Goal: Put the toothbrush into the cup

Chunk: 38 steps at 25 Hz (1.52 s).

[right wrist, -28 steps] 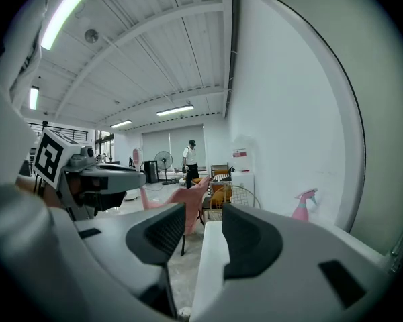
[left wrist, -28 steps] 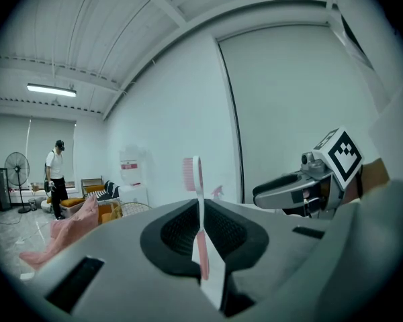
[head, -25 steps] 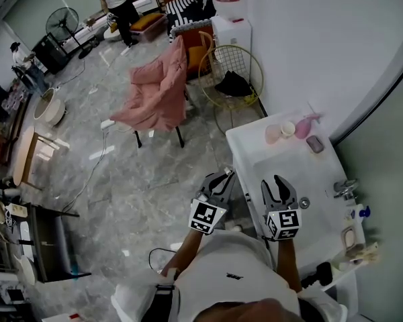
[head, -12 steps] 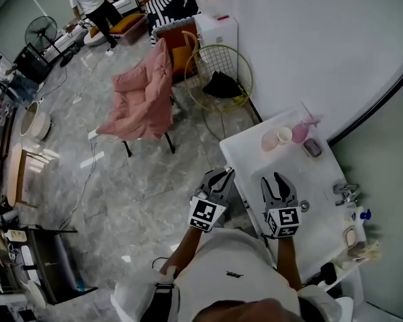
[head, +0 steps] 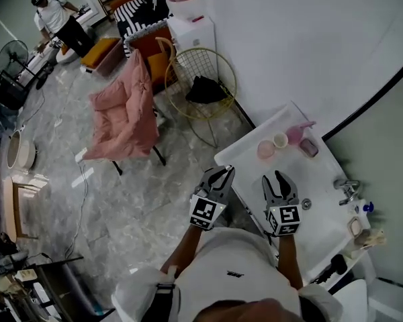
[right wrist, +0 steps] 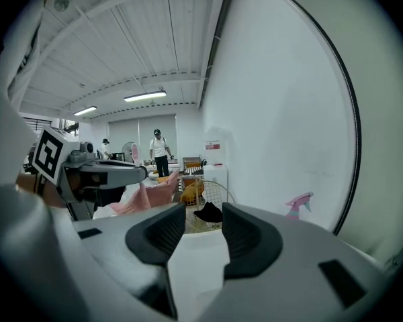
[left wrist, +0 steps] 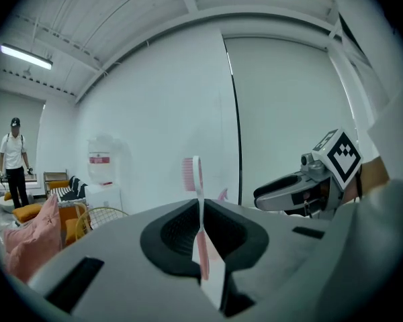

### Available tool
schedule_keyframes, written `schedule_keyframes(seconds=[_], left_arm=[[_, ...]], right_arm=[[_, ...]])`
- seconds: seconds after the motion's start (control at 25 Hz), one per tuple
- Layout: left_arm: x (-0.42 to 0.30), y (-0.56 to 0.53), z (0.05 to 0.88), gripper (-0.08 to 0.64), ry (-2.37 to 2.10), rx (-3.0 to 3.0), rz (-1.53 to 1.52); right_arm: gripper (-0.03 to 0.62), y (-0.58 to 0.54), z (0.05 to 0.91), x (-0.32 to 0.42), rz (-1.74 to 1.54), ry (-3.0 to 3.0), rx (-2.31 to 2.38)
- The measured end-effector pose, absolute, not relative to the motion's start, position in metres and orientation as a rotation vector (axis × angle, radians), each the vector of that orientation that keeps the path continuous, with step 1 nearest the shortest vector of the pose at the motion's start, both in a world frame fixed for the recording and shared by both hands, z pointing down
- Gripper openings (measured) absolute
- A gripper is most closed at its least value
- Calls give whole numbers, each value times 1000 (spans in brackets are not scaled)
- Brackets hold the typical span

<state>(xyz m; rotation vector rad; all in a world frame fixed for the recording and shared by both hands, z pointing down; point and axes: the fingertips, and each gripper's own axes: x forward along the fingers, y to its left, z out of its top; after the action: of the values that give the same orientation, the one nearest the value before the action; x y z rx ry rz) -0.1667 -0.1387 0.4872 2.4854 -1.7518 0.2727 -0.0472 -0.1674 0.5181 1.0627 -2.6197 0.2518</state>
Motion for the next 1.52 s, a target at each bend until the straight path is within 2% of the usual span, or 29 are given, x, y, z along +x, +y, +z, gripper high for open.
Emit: schedule_keyframes(seconds=[0.4, 0.72, 1.52], left_arm=[[-195, -183, 495, 41, -1597, 2579, 255], [-195, -215, 512, 41, -1480, 2630, 249], [-135, -276, 510, 41, -1467, 2621, 248]], right_arm=[[181, -194, 529, -69, 285, -2523, 1209], [181, -207, 542, -55, 317, -2418, 1332], [181, -258, 564, -1, 392, -2440, 1304]])
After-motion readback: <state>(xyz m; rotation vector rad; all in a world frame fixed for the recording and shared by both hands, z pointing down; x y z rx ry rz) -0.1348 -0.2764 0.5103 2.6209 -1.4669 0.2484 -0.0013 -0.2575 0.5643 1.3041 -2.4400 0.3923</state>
